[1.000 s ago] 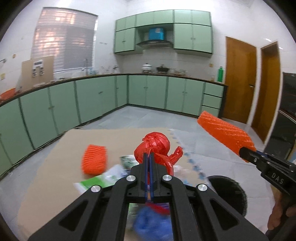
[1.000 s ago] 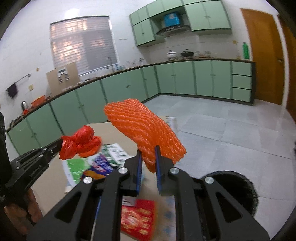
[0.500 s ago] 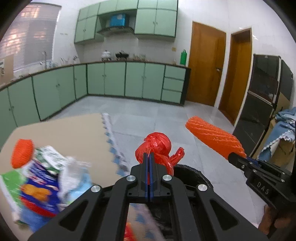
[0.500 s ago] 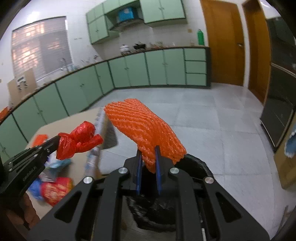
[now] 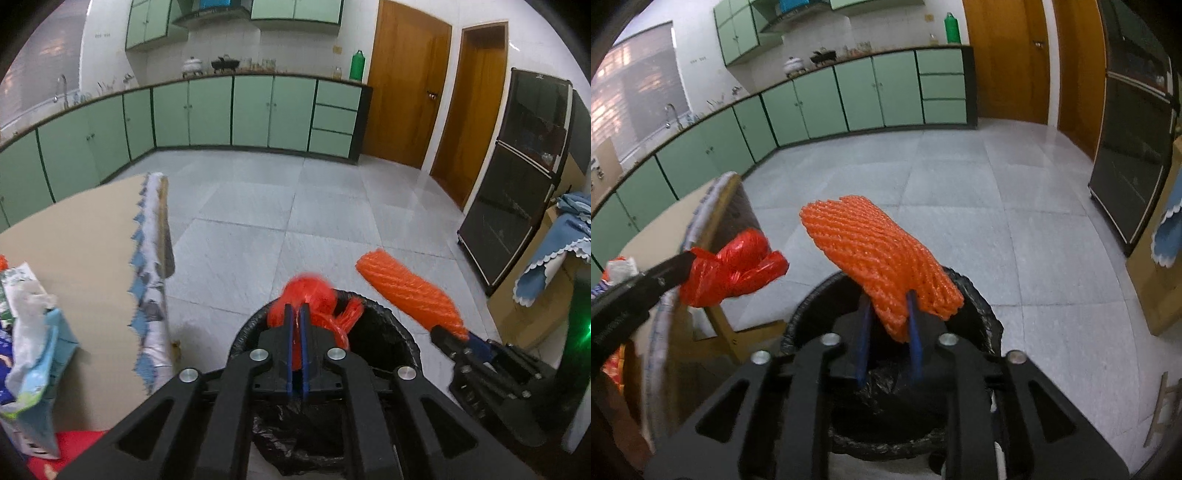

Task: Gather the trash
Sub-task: 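Carry both items over the bin and open both tools to drop them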

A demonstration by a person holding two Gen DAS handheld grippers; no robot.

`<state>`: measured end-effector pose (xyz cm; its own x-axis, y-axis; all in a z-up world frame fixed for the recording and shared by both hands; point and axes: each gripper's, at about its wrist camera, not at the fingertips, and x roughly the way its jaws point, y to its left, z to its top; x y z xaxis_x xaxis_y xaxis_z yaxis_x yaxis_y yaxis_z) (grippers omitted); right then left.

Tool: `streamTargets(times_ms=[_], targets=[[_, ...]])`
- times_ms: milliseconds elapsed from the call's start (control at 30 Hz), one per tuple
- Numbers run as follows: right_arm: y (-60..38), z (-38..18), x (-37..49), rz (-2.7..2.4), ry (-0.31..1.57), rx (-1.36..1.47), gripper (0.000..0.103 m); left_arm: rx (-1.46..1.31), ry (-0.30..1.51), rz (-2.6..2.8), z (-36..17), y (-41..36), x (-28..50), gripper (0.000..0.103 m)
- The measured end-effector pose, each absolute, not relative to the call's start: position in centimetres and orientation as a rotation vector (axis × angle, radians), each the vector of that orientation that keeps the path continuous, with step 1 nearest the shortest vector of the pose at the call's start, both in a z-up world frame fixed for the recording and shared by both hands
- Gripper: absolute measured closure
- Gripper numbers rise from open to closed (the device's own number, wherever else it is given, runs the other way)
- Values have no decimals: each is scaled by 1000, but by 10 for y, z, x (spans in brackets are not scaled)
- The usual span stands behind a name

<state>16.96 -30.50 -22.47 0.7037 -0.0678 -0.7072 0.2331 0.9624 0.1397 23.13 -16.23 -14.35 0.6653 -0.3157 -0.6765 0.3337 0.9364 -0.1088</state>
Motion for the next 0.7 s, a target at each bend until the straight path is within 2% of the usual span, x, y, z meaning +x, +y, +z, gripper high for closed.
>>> streamTargets(times_ms=[67,133,267,300,467,533,700], targets=[[-312,-231,174,-184,787,233,68,30,770,-374,-147,-168,233,83],[-316,-235,176,-198,796,236,61,38,768,-374,-147,-171,234,73],[-323,-235,173,-215,790,241,56,24,774,-384,-144,-172,236,68],[-325,-234,171,-220,784,247,52,17,771,-383,-141,-170,236,67],[-316,-213,160,-229,719,242,32,7,676,-338,-107,-141,224,44],[-309,-203,152,-222,691,236,22,4,643,-309,-94,-125,216,40],[-271,-176,131,-146,623,230,15,5,560,-219,-71,-76,183,37]])
